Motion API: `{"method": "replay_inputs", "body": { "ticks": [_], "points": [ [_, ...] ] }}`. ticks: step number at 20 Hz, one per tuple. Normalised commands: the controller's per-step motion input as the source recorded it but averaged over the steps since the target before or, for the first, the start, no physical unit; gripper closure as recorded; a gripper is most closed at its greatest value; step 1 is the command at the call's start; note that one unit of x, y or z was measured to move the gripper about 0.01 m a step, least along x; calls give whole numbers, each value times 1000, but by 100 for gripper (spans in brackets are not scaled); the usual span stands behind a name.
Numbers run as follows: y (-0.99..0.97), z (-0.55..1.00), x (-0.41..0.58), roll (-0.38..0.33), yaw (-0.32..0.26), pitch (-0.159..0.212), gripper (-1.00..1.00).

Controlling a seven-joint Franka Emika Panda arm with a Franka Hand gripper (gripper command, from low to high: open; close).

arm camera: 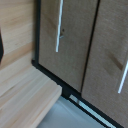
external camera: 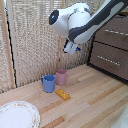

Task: Propose to navigate your clamp on the clench of the first drawer. Use gentle force to register to the cabinet. Send posterior your swing mandate till over it lurks, a cup of pink essence. Fortify your grip after aiming concentric with the pink cup’s periphery. Manoeuvre the pink towards the cabinet's top. Drop your compression till the cup is resting inside.

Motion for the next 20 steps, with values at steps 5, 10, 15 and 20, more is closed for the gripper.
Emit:
{"method": "replay_inputs", "body": {
  "ticks": [5, 10, 15, 20],
  "points": [
    [-462, 626, 131, -157, -55, -9, -100],
    [-457, 306, 25, -219, -66, -23, -100],
    [-482, 107, 0, -211, -3, -65, -100],
    [-529, 22, -11, -216, 0, -19, -100]
  ]
}}
